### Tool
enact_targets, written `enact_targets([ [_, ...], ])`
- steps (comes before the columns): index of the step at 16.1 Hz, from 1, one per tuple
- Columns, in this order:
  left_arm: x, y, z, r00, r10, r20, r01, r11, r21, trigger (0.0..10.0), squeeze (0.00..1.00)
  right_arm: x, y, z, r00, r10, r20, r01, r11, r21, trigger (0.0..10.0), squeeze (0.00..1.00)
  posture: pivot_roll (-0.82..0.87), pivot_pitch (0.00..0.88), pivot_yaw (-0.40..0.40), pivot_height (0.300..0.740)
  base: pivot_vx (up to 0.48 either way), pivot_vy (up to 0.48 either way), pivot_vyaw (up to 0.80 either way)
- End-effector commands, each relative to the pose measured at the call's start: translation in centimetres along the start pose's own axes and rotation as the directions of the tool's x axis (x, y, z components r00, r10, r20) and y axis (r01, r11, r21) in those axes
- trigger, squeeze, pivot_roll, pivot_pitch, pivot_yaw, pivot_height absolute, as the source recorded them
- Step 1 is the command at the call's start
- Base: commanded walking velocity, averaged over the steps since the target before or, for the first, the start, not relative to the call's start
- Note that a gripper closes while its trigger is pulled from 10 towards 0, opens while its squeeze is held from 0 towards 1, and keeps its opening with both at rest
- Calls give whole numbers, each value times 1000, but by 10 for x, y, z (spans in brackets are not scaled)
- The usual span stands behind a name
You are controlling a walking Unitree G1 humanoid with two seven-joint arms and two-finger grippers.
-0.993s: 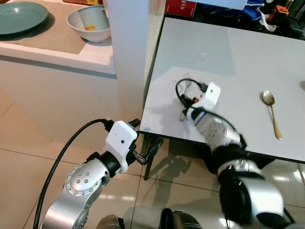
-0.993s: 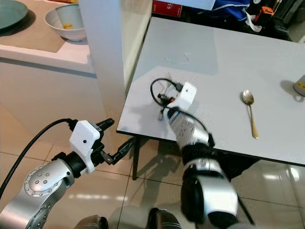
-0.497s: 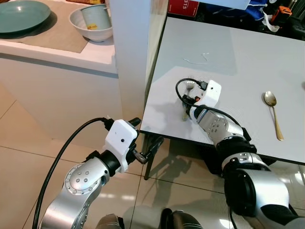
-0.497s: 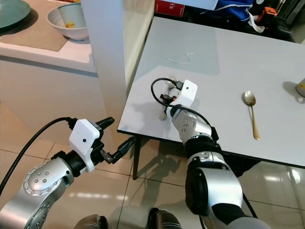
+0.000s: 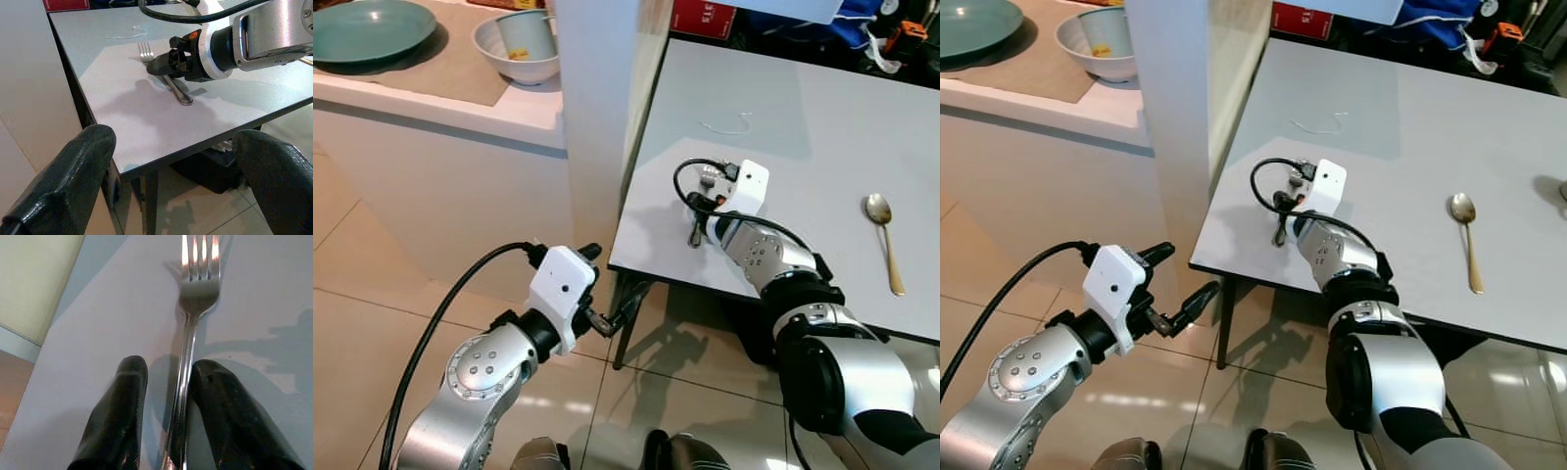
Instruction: Setting the table
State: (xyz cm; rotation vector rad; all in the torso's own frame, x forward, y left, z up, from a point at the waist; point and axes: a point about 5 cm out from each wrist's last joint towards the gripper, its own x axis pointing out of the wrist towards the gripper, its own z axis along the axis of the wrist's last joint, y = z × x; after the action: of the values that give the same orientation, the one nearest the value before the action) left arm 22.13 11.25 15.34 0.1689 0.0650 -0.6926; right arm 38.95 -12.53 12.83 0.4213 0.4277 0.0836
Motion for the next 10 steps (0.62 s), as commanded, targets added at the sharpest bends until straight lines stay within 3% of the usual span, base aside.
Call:
enact_targets([
  [1, 0, -2, 3, 1000, -11, 12, 11, 1000, -1, 10000, 0, -3, -11, 6, 999, -41, 9, 41, 999, -23, 10000, 0, 158, 149, -76, 740, 0, 0, 0],
  [3, 1, 4, 5, 999, 35, 28, -35, 999, 1, 10000, 0, -11, -11, 21, 997, -20, 77, 23, 999, -35, 10000, 0, 158, 137, -79, 740, 0, 0, 0],
  [4, 1, 10, 5, 995, 94, 37, -94, 996, -6, 10000, 0, -28, -13, 36, 986, 2, 169, 5, 999, -43, 10000, 0, 153, 128, -80, 740, 0, 0, 0],
  [6, 1, 21, 0, 980, 197, 15, -198, 980, 22, 10000, 0, -68, -14, 42, 945, 79, 319, -37, 990, -136, 10000, 0, 119, 101, -64, 740, 0, 0, 0],
  [8, 1, 35, -3, 941, 338, -3, -338, 941, -7, 10000, 0, -99, -12, 19, 929, 153, 337, -68, 966, -249, 10000, 0, 94, 78, -43, 740, 0, 0, 0],
  [10, 3, 42, -2, 912, 409, 18, -409, 912, 24, 10000, 0, -114, -14, -11, 933, 154, 325, -52, 952, -302, 10000, 0, 86, 59, -27, 740, 0, 0, 0],
])
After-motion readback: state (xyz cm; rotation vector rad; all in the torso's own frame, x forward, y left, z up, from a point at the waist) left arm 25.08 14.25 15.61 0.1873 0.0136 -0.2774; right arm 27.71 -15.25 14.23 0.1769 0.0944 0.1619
